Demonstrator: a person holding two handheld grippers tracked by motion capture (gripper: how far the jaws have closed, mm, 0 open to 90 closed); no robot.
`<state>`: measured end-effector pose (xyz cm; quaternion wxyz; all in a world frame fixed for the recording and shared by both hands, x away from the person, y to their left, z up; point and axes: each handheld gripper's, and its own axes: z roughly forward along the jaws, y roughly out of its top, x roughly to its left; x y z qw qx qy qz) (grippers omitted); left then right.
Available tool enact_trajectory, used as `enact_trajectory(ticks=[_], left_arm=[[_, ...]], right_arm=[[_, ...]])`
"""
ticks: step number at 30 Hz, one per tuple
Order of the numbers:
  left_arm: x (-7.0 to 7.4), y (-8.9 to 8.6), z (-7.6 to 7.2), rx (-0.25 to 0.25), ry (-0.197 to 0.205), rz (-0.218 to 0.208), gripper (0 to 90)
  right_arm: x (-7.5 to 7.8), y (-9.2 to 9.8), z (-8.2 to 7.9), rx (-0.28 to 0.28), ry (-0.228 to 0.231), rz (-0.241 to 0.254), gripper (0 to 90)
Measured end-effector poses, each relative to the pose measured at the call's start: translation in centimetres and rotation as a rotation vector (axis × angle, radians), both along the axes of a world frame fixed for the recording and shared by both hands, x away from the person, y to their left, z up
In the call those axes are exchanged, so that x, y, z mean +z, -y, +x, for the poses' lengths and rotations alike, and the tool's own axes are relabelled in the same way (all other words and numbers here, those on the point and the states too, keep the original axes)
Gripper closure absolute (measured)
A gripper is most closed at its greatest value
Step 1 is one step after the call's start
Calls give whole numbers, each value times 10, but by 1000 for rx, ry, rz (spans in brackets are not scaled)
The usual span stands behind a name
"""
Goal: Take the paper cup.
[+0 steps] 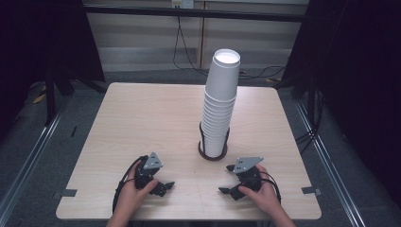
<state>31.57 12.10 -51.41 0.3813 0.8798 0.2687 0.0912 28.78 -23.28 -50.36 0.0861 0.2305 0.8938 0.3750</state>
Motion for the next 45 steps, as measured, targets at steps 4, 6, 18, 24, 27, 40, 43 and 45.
enact_trajectory(ticks=[4, 6, 18, 24, 27, 40, 43, 45], left_arm=[[1, -1, -1, -2, 9, 16, 2], [1, 0, -2, 6, 9, 21, 2], [9, -2, -1, -3, -29, -26, 66], [24, -3, 1, -8, -35, -82, 79], [29, -3, 3, -18, -40, -94, 81], [71, -3, 23, -50, -33, -118, 96], [78, -2, 26, -52, -31, -139, 104], [84, -2, 29, -55, -25, -142, 104]], right_arm=[[0, 0, 0, 0, 0, 0, 134], [0, 0, 0, 0, 0, 0, 134], [0, 1, -2, -25, -4, 5, 142], [9, 7, -2, -43, 7, 31, 143], [14, 9, 0, -52, -2, 61, 143], [49, 13, 12, -87, 11, 111, 137], [54, 13, 14, -90, 18, 132, 137], [59, 14, 15, -96, 22, 149, 137]])
